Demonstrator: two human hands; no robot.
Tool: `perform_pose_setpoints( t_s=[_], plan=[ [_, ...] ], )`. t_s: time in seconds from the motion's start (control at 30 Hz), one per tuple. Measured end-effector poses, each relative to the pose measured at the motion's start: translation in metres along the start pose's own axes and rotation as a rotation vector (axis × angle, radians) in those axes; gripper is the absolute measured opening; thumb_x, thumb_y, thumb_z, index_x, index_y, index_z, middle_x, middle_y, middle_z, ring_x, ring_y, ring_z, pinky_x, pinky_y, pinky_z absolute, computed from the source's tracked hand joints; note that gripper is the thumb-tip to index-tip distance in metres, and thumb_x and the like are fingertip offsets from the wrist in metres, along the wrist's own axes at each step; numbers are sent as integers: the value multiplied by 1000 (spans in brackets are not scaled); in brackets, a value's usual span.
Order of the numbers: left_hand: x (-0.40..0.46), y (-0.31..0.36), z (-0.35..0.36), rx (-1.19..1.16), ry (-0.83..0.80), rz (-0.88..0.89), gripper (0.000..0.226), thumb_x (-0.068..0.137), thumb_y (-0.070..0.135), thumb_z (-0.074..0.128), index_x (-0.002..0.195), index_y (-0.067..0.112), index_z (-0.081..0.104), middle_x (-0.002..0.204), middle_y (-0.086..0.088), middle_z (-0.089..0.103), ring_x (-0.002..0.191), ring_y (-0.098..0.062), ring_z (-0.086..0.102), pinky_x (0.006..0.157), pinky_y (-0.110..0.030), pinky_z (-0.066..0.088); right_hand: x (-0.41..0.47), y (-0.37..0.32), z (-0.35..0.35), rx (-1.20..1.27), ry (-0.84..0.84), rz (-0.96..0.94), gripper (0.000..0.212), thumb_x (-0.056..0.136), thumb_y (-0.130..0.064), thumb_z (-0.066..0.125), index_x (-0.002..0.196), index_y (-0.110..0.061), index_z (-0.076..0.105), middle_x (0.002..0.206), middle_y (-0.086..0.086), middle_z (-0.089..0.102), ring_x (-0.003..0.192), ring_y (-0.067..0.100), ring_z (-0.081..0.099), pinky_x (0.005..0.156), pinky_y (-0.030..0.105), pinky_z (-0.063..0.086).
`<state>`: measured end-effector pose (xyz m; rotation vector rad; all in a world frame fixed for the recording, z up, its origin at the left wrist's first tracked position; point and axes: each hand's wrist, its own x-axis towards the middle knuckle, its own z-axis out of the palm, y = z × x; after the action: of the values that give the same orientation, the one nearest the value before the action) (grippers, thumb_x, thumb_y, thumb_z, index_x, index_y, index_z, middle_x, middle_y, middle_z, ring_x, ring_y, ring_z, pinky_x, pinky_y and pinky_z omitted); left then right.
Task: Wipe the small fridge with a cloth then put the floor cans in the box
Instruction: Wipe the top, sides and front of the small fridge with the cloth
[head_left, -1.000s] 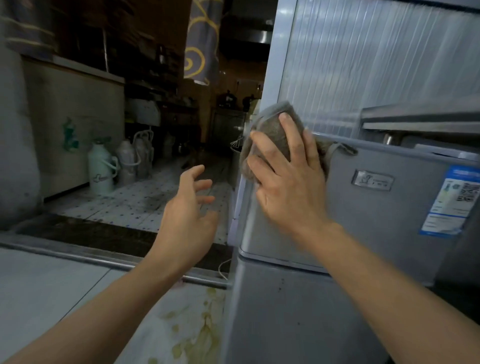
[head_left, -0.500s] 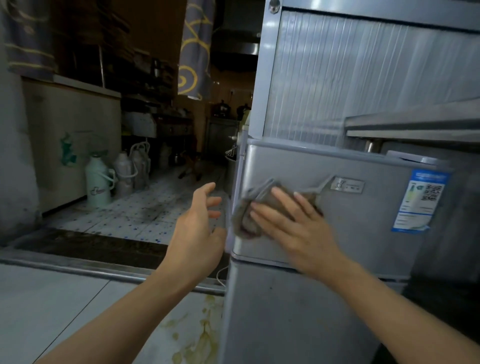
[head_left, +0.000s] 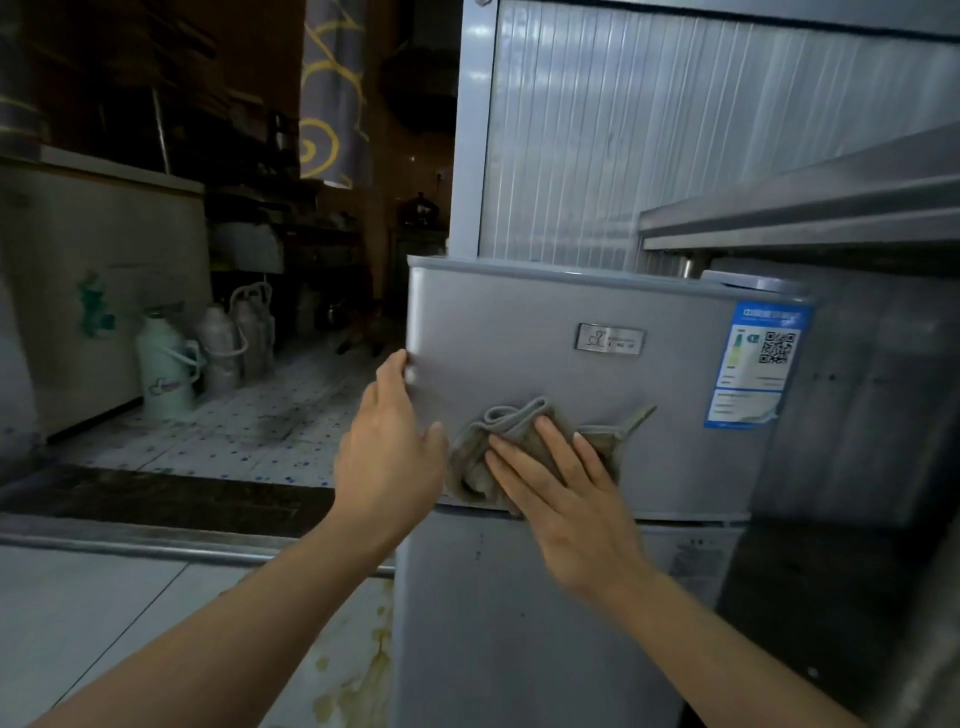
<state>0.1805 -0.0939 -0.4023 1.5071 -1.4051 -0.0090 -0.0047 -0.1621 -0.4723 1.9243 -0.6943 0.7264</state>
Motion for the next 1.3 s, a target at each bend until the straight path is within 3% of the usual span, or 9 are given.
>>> perform_pose_setpoints(
  t_s=[0.1,0.2,0.4,0.57,0.7,0.87,1.07,1.23,1.3],
  plan=[
    [1,8,7,25,58,-42,66,86,25,60,140,20,21,137,-7,41,113,-29,51,87,-44,46,32,23,-15,17,87,147,61,85,-13,51,144,-17,33,154,-7,25,143,29,16,116,44,11],
    [3,13,15,27,104,-90,62,87,30,60,135,19,22,136,-7,37,112,-29,50,80,-45,47,76,43,-31,33,188,325,55,90,-17,41,144,-12,30,153,0,25,141,34,15,116,47,10],
    [6,4,23,49,148,-86,59,88,37,57,134,22,22,136,-7,37,116,-29,48,71,-39,41,59,70,-31,14,153,306,62,87,-23,45,144,-11,26,153,1,23,141,35,14,117,50,10],
    [7,1,25,55,147,-63,60,88,37,57,134,22,22,136,-9,37,115,-31,49,71,-40,42,2,111,-35,12,149,656,58,89,-22,41,144,-7,32,153,5,22,139,37,19,110,56,27],
    [6,-1,26,35,145,-57,61,88,37,56,136,19,22,135,-10,36,116,-32,47,77,-47,47,20,83,-31,75,174,970,63,87,-18,48,146,-6,27,157,7,18,140,43,14,112,57,22],
    [5,-5,27,-9,143,-39,61,88,37,56,135,19,23,135,-10,35,118,-31,44,81,-48,47,40,5,-19,71,105,751,67,84,-23,54,144,-8,31,156,8,20,140,43,9,113,54,16],
    [5,-10,26,-55,153,-13,61,86,38,58,135,22,24,133,-9,37,114,-28,46,79,-42,44,17,43,-21,22,54,413,62,89,-32,44,146,-16,25,156,1,20,142,36,12,116,49,11],
    [6,-10,27,-59,139,-1,62,86,38,57,136,22,24,134,-10,36,115,-30,46,86,-50,47,-25,99,-29,97,85,950,68,90,-26,52,148,-9,20,157,10,14,141,40,18,113,52,20],
    [6,-11,28,-62,134,-1,62,86,39,56,136,22,24,133,-9,35,115,-31,46,88,-54,47,-16,111,-32,151,100,992,65,93,-24,49,148,-8,19,156,15,14,141,41,17,115,52,19]
  ],
)
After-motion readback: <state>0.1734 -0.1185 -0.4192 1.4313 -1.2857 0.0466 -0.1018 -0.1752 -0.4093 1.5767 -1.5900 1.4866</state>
